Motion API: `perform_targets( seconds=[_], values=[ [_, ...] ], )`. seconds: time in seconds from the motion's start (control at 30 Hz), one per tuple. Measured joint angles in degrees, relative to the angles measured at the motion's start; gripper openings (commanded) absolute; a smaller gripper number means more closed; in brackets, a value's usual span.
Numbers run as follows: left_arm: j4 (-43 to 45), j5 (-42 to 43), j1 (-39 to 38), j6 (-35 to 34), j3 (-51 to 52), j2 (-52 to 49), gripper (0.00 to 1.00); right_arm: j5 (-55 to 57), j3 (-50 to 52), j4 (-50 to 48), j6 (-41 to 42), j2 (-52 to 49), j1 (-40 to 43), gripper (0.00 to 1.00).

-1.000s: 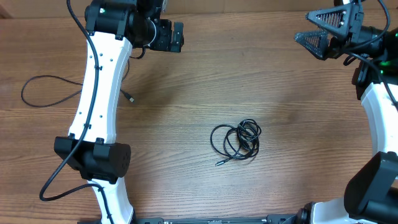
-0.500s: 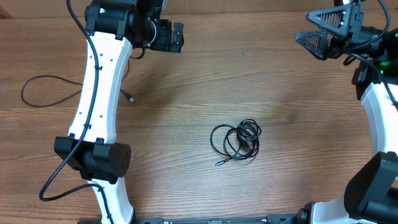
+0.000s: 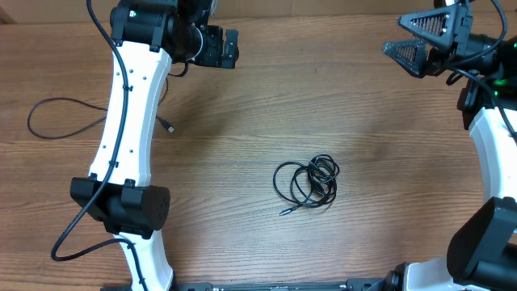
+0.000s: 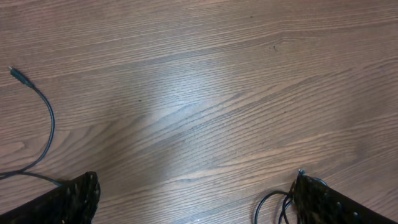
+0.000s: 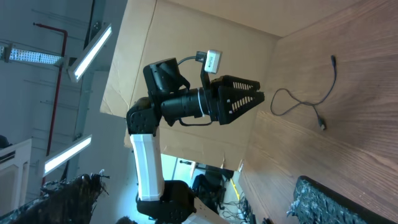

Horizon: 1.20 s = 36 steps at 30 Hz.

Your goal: Untangle cables

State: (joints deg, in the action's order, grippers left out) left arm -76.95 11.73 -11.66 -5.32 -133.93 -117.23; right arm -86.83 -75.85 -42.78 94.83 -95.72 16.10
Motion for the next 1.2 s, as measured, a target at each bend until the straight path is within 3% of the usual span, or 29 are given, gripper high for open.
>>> perform_targets(
  seconds=[1.2],
  values=[
    [-1.95,0.46,-0.37,-0.02,0.00,0.00,1.00,0.00,0.00,0.02,0.00,0.00,0.00,1.00]
  ],
)
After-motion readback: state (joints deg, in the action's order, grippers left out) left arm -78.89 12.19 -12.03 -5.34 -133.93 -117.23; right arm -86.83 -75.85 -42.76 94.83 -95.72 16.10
